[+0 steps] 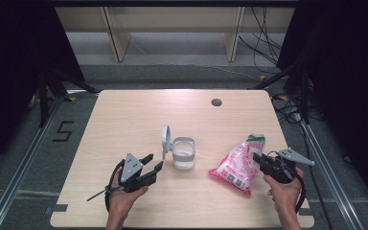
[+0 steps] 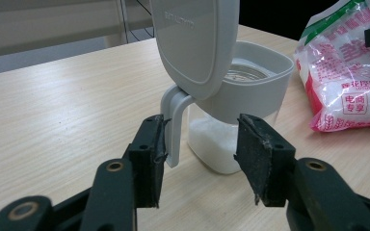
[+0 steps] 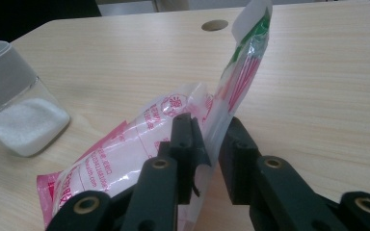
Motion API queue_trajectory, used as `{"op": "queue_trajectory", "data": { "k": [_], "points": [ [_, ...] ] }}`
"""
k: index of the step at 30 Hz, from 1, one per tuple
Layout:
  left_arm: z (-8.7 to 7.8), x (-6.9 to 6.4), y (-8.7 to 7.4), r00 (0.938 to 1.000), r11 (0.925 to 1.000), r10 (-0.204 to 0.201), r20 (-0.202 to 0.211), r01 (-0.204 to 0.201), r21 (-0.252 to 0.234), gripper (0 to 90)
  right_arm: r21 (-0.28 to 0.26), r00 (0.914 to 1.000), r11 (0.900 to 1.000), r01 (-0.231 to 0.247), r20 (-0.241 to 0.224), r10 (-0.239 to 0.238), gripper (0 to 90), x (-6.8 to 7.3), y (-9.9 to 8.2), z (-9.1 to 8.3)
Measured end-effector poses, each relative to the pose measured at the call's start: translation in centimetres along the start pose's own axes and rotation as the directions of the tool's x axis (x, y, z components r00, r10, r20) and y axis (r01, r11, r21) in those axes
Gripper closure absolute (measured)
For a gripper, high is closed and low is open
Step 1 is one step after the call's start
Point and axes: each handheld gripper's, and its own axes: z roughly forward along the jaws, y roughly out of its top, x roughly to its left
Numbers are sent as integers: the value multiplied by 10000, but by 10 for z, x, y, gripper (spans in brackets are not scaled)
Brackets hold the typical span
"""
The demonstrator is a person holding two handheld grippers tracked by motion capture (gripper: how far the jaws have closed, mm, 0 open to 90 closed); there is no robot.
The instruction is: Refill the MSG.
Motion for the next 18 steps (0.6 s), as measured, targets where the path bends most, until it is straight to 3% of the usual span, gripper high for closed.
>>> {"op": "queue_trajectory", "data": {
  "k": [1, 2, 3, 4, 8, 9, 10, 11, 13, 15, 16, 17, 18],
  "points": [
    [0, 1, 1, 9998, 9998, 196, -16, -196, -8, 558, -183, 9991, 9989, -424, -70, 422, 745, 3, -1, 0],
    [-1, 2, 1, 9997, 9997, 224, -33, -224, -65, 576, -182, 9992, 9990, -410, 35, 410, 724, 2, -1, -1],
    [-1, 1, 1, 9999, 9999, 67, -96, -68, -151, 600, -144, 9998, 9999, 7, 190, -4, 720, -2, -1, -1],
    [-1, 3, 3, 9996, 9994, 278, -73, -279, -189, 627, -75, 9997, 10000, 25, 229, -23, 712, -2, -2, -3],
    [-1, 4, 6, 9989, 9988, 397, -241, -403, -274, 682, -104, 9959, 9978, -651, 625, 657, 636, -3, -4, -10],
    [-1, 4, 7, 9985, 9985, 457, -314, -467, -296, 694, -254, 9964, 9988, -424, 722, 442, 604, -7, -4, -12],
    [-1, 5, 8, 9978, 9979, 576, -324, -586, -284, 700, -404, 9956, 9976, -571, 723, 599, 587, -7, -4, -13],
    [-1, 5, 9, 9977, 9977, 591, -330, -602, -315, 712, -540, 9912, 9926, -1088, 702, 1124, 586, -5, -5, -18],
    [0, 6, 10, 9978, 9974, 595, -281, -606, -398, 739, -859, 9920, 9930, -817, 897, 894, 580, -4, -5, -21],
    [0, 7, 10, 9980, 9976, 539, -342, -554, -424, 770, -1032, 9891, 9881, -1137, 814, 1223, 565, 0, -6, -24],
    [0, 7, 10, 9979, 9977, 561, -326, -573, -358, 792, -929, 9920, 9927, -763, 938, 850, 565, -1, -5, -26],
    [0, 8, 10, 9978, 9976, 582, -314, -592, -346, 806, -927, 9915, 9912, -943, 814, 1019, 562, 4, -5, -26],
    [0, 9, 9, 9978, 9975, 574, -333, -587, -403, 819, -985, 9941, 9932, -618, 828, 701, 560, 5, -6, -26]
  ]
}}
